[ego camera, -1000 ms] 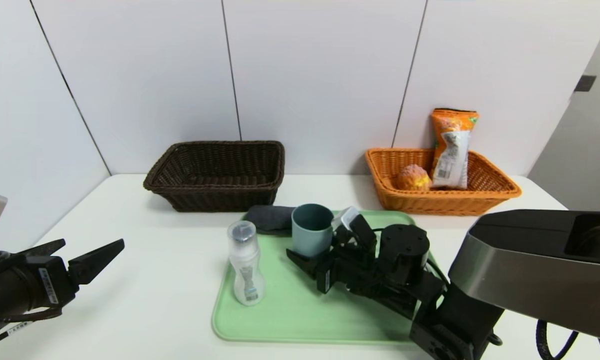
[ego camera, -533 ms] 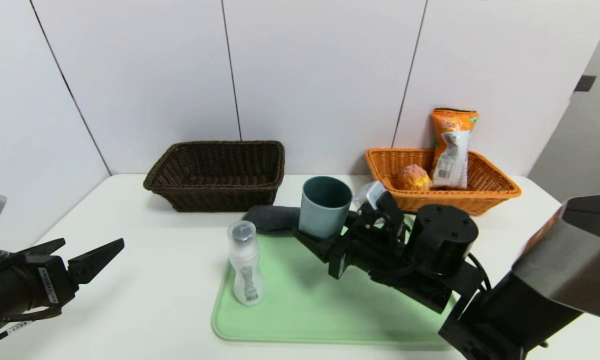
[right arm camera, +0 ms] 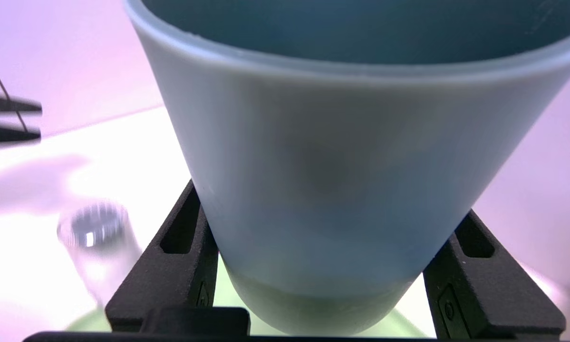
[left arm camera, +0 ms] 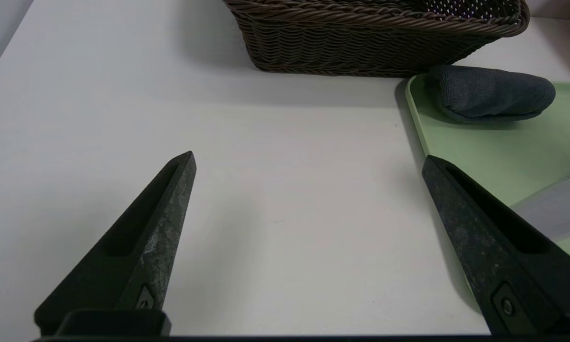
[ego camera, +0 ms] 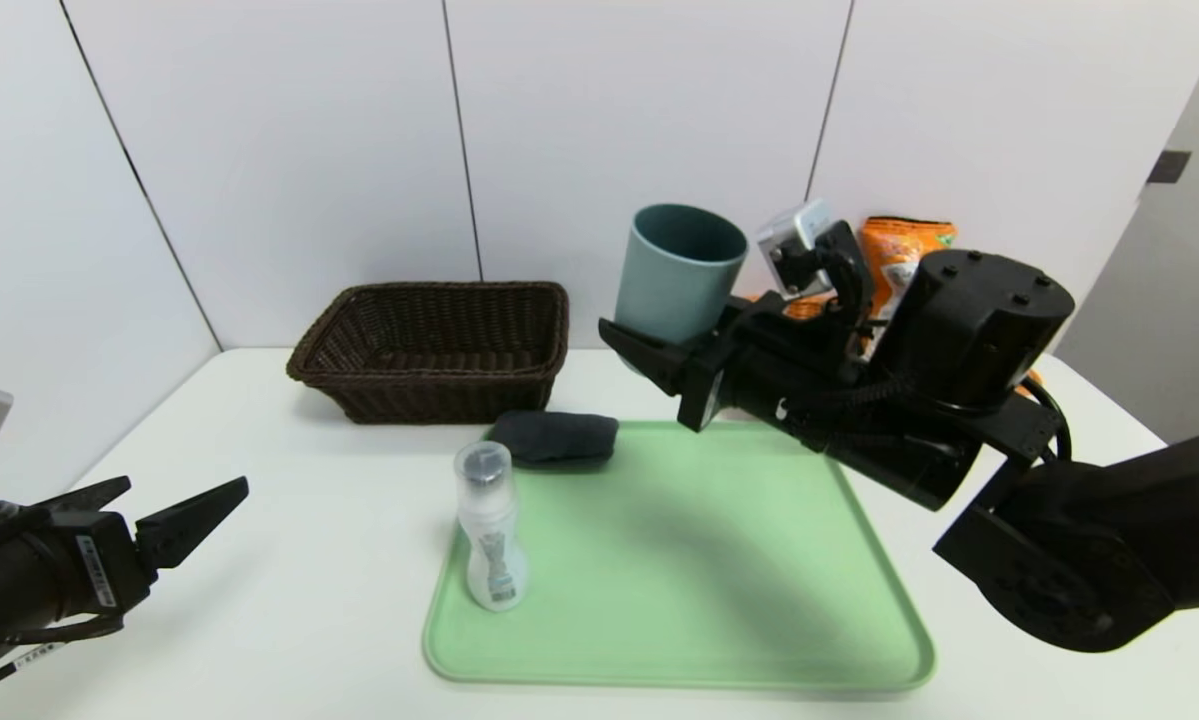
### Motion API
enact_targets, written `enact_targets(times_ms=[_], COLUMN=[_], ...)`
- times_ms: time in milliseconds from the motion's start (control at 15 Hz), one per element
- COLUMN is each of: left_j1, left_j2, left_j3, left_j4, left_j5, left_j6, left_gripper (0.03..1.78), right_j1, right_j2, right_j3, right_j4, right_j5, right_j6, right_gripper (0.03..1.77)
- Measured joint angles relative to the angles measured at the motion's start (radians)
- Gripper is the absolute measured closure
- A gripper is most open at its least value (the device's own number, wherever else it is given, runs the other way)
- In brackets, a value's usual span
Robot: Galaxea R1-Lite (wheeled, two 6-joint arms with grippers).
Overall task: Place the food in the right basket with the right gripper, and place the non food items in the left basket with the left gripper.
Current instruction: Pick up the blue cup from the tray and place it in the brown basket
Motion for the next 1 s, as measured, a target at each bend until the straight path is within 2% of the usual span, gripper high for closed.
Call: enact_targets(times_ms=[400, 733, 1000], left_j1=[0.000, -0.001, -0.001], left_j2=[-0.007, -0.016, -0.026], left_j3=[0.006, 0.036, 0.044], left_j4=[0.001, -0.003, -0.003], left_j5=[0.000, 0.002, 0.003], left_j6=[0.000, -0.001, -0.002], left_gripper=[0.12, 0.12, 0.12], right_j1=[0.011, 0.029, 0.057], right_j2=[0.160, 0.359, 0.484], right_j3=[-0.357, -0.637, -0.790], right_j4=[0.113, 0.175, 0.267], right_j5=[-0.014, -0.140, -0.160], right_j6=[0.000, -0.046, -0.084], right_gripper=[0.66, 0.66, 0.66])
